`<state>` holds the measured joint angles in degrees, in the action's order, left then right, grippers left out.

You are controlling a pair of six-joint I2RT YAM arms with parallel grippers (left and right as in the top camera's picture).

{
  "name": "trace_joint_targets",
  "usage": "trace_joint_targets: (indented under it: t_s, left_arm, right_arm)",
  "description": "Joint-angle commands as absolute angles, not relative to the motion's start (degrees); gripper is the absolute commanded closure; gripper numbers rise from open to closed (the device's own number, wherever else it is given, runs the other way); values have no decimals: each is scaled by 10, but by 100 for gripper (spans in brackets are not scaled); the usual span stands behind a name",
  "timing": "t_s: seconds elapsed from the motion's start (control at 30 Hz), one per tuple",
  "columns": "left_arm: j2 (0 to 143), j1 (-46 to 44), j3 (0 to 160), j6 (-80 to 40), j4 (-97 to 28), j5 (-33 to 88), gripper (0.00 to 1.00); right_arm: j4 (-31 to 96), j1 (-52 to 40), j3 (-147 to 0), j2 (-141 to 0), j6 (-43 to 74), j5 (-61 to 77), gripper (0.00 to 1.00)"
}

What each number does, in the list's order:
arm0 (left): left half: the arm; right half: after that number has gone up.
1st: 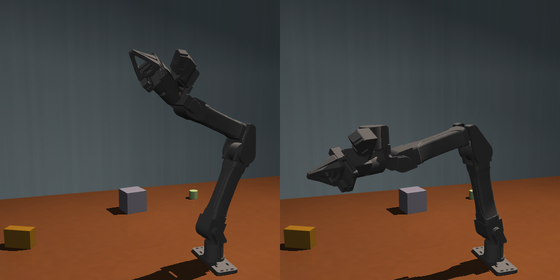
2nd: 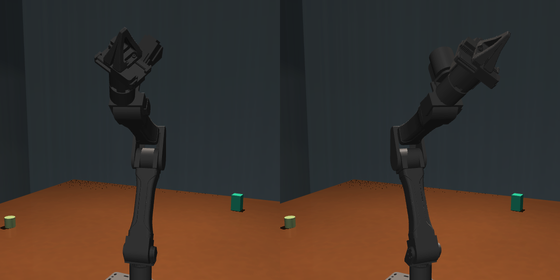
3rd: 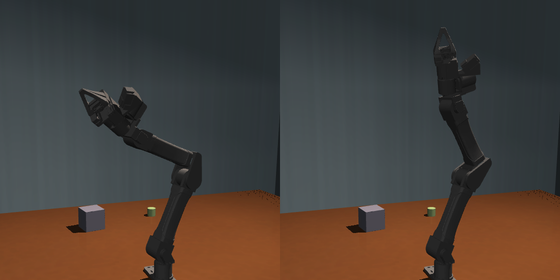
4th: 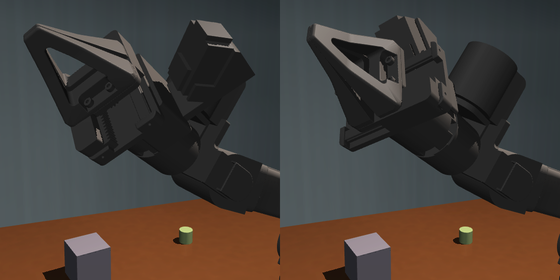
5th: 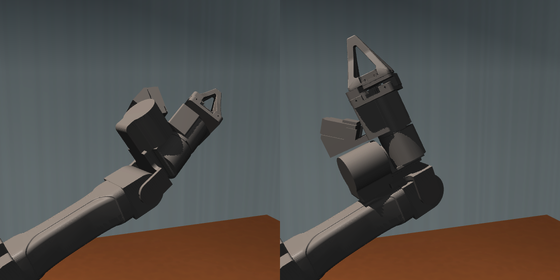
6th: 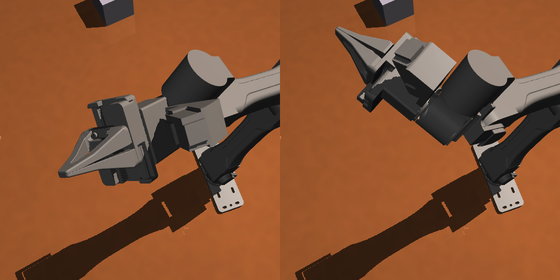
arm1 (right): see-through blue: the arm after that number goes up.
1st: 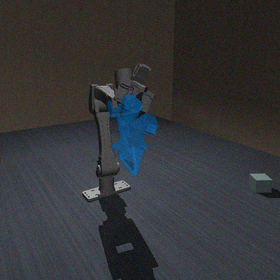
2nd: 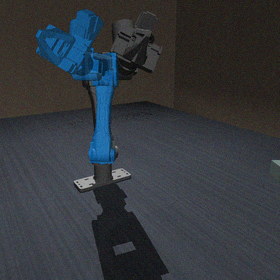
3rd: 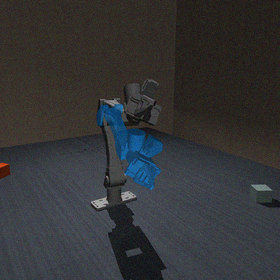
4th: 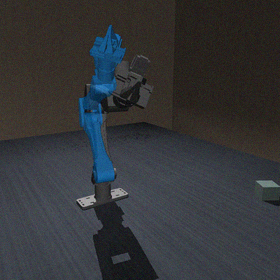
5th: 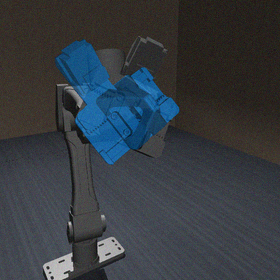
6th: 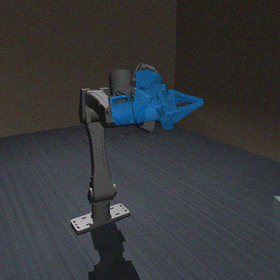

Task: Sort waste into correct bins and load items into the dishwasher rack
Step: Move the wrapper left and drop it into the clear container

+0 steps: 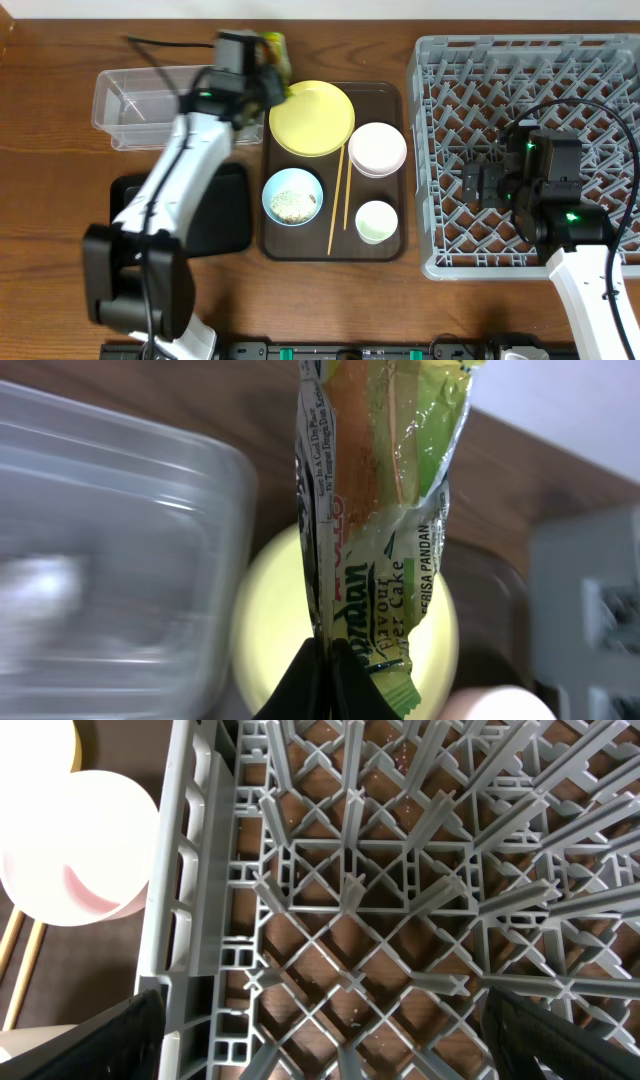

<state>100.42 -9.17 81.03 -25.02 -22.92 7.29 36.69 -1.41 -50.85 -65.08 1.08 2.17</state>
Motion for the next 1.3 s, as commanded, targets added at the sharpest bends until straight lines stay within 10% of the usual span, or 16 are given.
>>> trace_joint_targets:
  t_s: [0.0,0.3,0.43,0.77,1.0,1.13,1.27]
  left_arm:
    - [1013,-39,812,-241,-252,66,94]
    - [1045,42,808,-385,-284,67,94]
    - [1047,41,808,-385,-284,70,58]
    - [980,30,809,-332,-293,89,45]
    - [912,0,809,-264,-439,23,47]
    - [917,4,804,-302,-576,-39,92]
    - [920,19,762,-326,-604,-76,94]
  right_arm:
    - [369,-7,-522,-644,17,26,1]
    - [368,-7,-522,-644,17,26,1]
    - [369,-7,-522,-644,17,26,1]
    - [368,-7,-522,-644,17,26,1]
    - [369,-7,-522,-644,17,26,1]
    - [369,-7,-522,-644,17,26,1]
    - [369,-7,-522,-644,17,26,1]
